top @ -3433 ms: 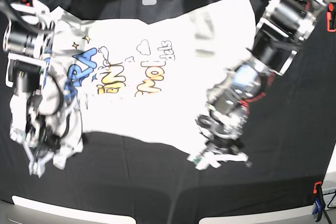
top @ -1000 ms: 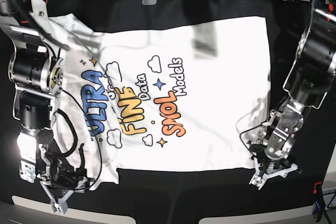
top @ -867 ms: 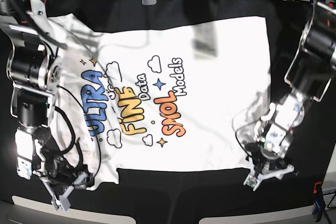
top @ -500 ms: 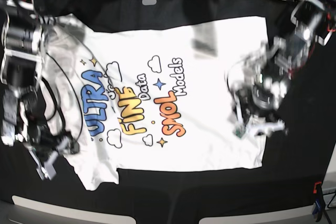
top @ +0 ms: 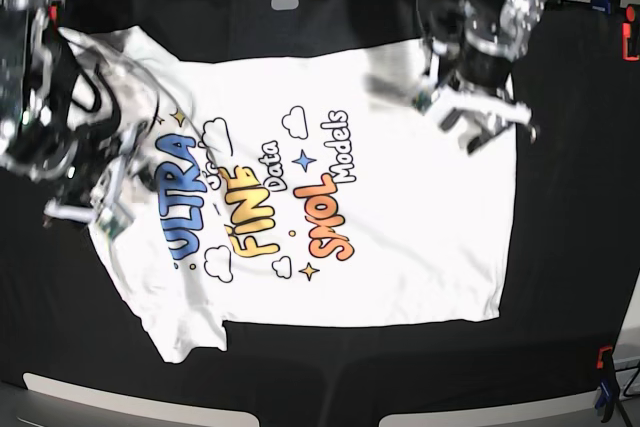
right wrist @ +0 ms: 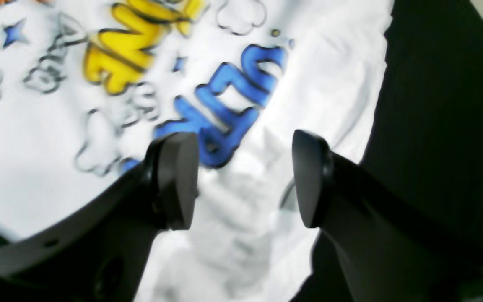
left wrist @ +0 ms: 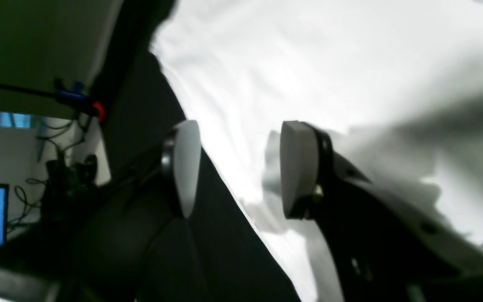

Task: Layout the t-shirt on the table in an organized manner, then fold the t-shirt properly
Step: 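Drag the shirt with both grippers toward the robot's base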

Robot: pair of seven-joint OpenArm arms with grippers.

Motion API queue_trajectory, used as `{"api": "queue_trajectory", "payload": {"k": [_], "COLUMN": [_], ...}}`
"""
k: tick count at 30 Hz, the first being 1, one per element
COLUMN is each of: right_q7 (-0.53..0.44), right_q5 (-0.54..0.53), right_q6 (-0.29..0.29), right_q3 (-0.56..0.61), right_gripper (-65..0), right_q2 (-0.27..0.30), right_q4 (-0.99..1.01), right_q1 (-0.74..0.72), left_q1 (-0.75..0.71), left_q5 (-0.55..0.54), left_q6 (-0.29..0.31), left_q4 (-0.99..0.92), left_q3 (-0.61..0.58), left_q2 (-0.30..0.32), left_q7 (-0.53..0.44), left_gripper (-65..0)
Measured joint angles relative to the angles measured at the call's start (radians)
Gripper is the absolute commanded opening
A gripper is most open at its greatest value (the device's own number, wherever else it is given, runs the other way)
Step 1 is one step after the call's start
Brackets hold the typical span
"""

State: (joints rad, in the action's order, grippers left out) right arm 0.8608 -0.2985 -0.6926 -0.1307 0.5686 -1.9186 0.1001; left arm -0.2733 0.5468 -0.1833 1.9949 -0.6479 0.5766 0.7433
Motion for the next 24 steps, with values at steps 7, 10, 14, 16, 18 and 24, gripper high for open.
{"api": "queue_trajectory", "payload": {"k": [7,10,14,16,18,24], "right_q7": [0.005,-0.013,-0.034,-0.036,-0.044,-0.085], "right_q5": [0.043,0.037,0.043,0.089,0.17,0.333], "right_q6": [-0.003,-0.003,-0.003,-0.007,-0.007,0.063], "right_q3": [-0.002,-0.002,-0.001,-0.001,0.0,0.0], "right_gripper": [-30.8,-30.8,-30.8,-30.8,-30.8,-30.8], "right_q2": [0.003,0.002,0.002,0.003,0.009,0.127], "right_q4": [-0.203,-0.224,-0.224,-0.224,-0.224,-0.181], "right_q1": [0.283,0.419,0.582,0.645,0.686,0.729], "left_q1": [-0.129,-0.156,-0.155,-0.156,-0.156,-0.156], "left_q5": [0.102,0.127,0.146,0.149,0.149,0.15], "left_q6": [-0.069,-0.093,-0.101,-0.102,-0.101,-0.101], "left_q4": [0.0,0.0,0.0,0.001,0.001,0.001], "left_q3": [0.001,0.001,0.003,0.003,0.003,0.003], "left_q2": [0.0,-0.003,-0.043,-0.071,-0.098,-0.142], "left_q7": [0.002,0.002,0.01,0.009,0.009,0.005], "left_gripper": [-36.6,-36.6,-36.6,-36.6,-36.6,-36.6]}}
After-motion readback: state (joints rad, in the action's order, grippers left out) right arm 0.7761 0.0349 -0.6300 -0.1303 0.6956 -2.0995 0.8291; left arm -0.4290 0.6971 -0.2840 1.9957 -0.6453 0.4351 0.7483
